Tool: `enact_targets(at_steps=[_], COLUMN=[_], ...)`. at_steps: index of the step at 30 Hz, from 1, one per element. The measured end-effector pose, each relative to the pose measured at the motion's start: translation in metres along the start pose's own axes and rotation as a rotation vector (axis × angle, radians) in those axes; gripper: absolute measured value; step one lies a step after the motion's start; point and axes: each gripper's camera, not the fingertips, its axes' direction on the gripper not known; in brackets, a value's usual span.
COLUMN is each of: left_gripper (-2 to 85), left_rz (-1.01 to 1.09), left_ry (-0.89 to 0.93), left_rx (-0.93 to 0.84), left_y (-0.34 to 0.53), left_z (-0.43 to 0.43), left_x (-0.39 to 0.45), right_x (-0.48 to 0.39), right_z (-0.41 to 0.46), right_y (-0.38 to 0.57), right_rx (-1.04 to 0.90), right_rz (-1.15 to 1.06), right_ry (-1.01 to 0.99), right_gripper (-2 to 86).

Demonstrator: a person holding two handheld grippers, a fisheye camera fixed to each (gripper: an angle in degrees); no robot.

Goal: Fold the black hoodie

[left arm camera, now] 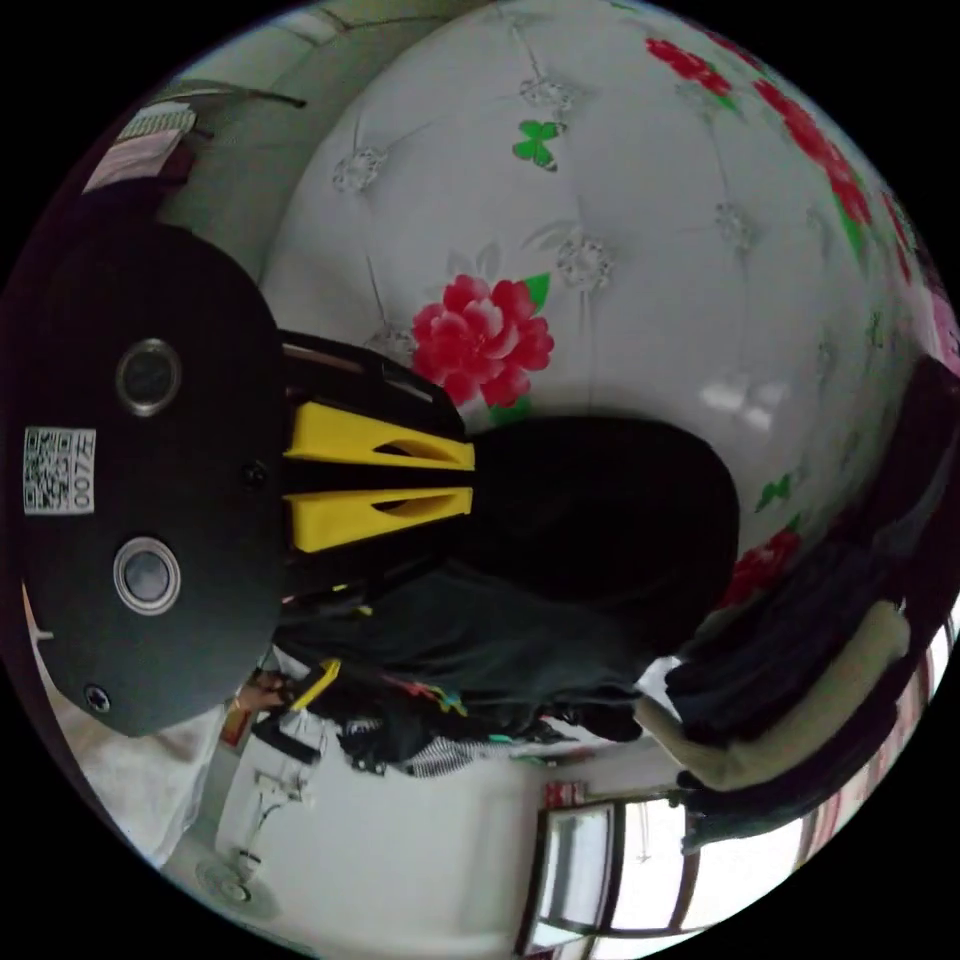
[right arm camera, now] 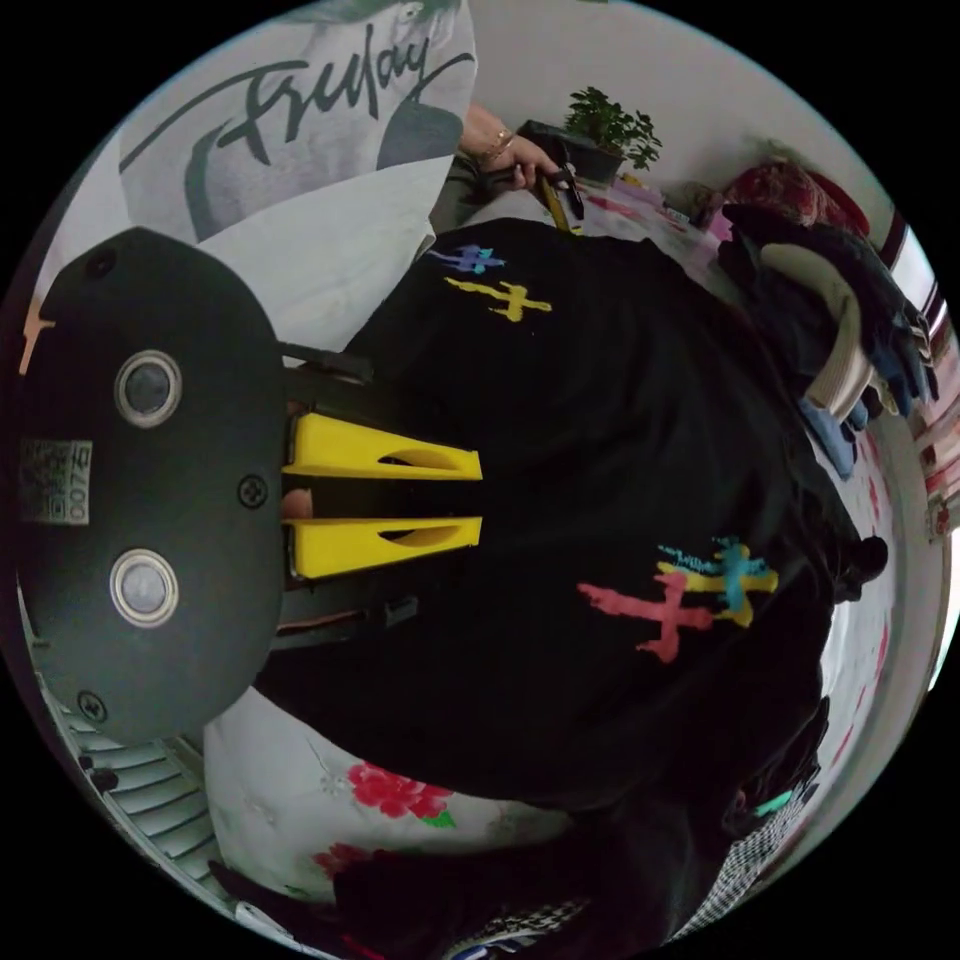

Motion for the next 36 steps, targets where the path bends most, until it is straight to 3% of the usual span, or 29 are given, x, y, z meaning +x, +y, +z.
enact_targets(at_steps=[4, 7, 9, 14, 22, 30, 36], left_gripper=[0.5, 1.2, 2.4, 7.6, 10.7, 12.1, 10.0], left_rz=[0.107, 0.147, 0.188, 0.048, -0.409, -0.481, -0.534], left_ry=[-0.083, -0.011, -0.012, -0.195, 0.011, 0.075, 0.021], left_rx=[0.219, 0.415, 0.437, 0.422, 0.474, 0.519, 0.497], left_y=[-0.009, -0.012, -0.017, -0.015, 0.049, 0.023, -0.012], left_z=[-0.112, -0.191, -0.210, -0.189, -0.150, -0.145, -0.118], left_x=[0.001, -0.004, 0.000, -0.011, -0.115, -0.148, -0.143], right_x=[0.002, 0.009, 0.013, 0.022, 0.026, 0.021, 0.009], right_z=[-0.007, -0.008, -0.006, -0.001, 0.009, 0.031, 0.041], right_y=[0.016, 0.033, 0.043, 0.064, 0.088, 0.088, 0.085], right_rx=[0.050, 0.070, 0.076, 0.105, 0.119, 0.078, 0.073], right_rz=[-0.021, -0.014, -0.005, 0.027, 0.051, 0.029, 0.001], right_ry=[0.003, 0.017, 0.012, -0.014, -0.020, -0.029, -0.008], right_gripper=[5.0, 4.2, 4.1, 4.5, 4.4, 3.6, 2.9])
